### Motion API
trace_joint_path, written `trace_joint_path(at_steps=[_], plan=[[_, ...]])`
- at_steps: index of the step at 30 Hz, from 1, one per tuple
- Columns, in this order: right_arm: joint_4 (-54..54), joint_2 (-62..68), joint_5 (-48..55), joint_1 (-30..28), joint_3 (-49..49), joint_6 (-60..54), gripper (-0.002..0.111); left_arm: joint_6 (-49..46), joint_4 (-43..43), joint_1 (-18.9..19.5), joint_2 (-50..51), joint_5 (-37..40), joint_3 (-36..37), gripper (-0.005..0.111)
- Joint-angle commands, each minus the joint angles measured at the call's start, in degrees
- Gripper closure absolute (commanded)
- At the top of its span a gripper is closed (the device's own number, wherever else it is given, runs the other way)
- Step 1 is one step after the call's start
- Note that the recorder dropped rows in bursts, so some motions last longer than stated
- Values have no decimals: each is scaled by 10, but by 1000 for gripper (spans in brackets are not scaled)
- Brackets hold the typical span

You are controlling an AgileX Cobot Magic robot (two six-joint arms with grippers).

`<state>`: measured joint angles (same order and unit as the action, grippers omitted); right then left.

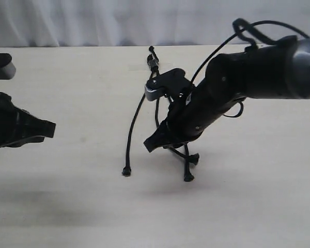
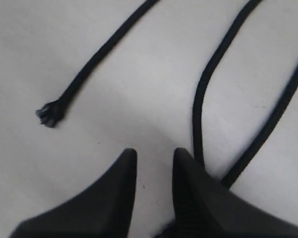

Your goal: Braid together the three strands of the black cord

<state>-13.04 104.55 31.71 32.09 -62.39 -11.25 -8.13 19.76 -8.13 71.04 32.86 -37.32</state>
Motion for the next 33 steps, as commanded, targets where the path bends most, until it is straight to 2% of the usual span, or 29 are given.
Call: trace_joint_path(at_steps=[1, 6, 8, 9, 11, 13, 17, 18, 28, 31, 33], plan=[[48, 54, 5, 1, -28, 10, 70, 3, 7, -29, 2, -32, -5, 107], [103, 95, -7, 1, -33, 36, 69, 3, 7, -29, 2, -33, -5, 107], [106, 105, -4, 1, -33, 36, 78, 3, 7, -29, 2, -30, -5, 107], [106, 110, 2, 1, -33, 36, 94, 3, 7, -29, 2, -25, -5, 107], [103, 112, 18, 1, -37, 43, 104, 3, 5, -29, 2, -18, -5, 107], [59, 100, 55, 1, -61, 51, 104, 3, 5, -29, 2, -18, -5, 107], [-189, 73, 58, 3, -100, -20, 104, 3, 5, -29, 2, -19, -5, 107], [-234, 74, 29, 12, -100, -30, 104, 3, 5, -29, 2, -19, -5, 107], [-280, 124, -163, 113, -99, -23, 101, 5, 22, -29, 1, -18, -5, 107], [-280, 127, -162, 116, -99, -23, 87, 5, 22, -29, 1, -18, -5, 107], [-279, 127, -148, 110, -99, -23, 73, 5, 22, -29, 1, -19, -5, 107]])
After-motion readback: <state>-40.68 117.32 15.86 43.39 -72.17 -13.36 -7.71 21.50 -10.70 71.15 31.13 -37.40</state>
